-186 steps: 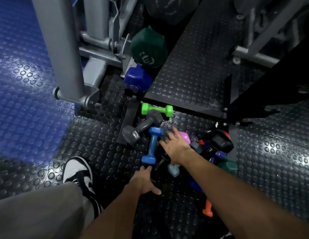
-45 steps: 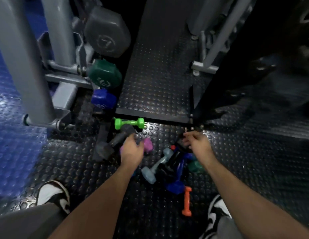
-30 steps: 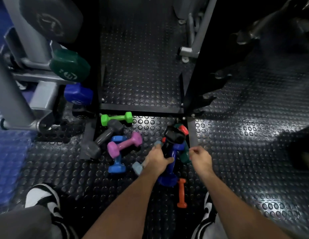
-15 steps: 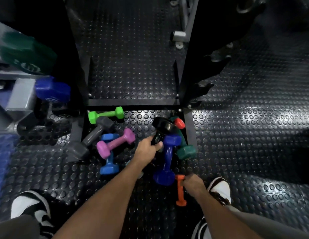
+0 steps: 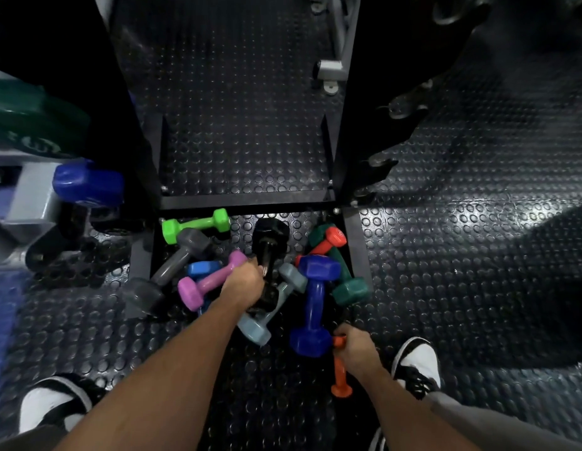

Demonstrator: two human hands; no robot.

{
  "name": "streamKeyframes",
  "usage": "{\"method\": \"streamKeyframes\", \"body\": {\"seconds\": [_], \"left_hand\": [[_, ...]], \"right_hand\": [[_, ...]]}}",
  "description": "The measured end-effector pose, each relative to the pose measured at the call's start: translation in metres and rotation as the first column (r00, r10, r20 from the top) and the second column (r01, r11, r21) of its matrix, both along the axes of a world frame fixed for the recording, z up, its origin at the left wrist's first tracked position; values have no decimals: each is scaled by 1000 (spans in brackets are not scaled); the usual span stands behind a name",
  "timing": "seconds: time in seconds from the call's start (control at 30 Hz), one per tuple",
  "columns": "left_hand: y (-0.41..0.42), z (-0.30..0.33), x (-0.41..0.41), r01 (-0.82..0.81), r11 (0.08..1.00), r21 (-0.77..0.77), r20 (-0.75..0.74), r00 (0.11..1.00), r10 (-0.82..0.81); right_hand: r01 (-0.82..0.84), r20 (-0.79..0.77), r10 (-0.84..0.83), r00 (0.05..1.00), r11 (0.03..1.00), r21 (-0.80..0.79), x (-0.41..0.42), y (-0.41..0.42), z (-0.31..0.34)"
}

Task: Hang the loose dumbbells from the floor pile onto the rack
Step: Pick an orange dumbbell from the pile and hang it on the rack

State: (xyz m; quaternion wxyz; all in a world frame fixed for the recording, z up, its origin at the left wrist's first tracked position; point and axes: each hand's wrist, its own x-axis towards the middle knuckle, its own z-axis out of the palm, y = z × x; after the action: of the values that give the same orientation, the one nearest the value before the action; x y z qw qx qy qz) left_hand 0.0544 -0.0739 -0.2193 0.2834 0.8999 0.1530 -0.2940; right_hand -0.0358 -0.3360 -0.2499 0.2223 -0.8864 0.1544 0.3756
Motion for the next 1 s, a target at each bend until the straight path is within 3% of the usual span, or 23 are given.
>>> {"method": "streamKeyframes", "body": {"seconds": [0.17,0.47,0.8,1.0], "left_hand": [[-8,8,-13,-90,995,47,168,983,81],[-11,22,-42,150,977,152,83,983,-163],[-22,86,-32,117,991,-72,74,991,-111],[-27,145,-25,32,934,-356,101,995,4]], "right_hand": [[20,31,-21,999,999,33,1,-6,7],[-130,31,128,991,987,99,26,-13,43],[-204,215,150,965,946,253,93,20,137],[-201,372,69,926,924,327,127,47,213]]}}
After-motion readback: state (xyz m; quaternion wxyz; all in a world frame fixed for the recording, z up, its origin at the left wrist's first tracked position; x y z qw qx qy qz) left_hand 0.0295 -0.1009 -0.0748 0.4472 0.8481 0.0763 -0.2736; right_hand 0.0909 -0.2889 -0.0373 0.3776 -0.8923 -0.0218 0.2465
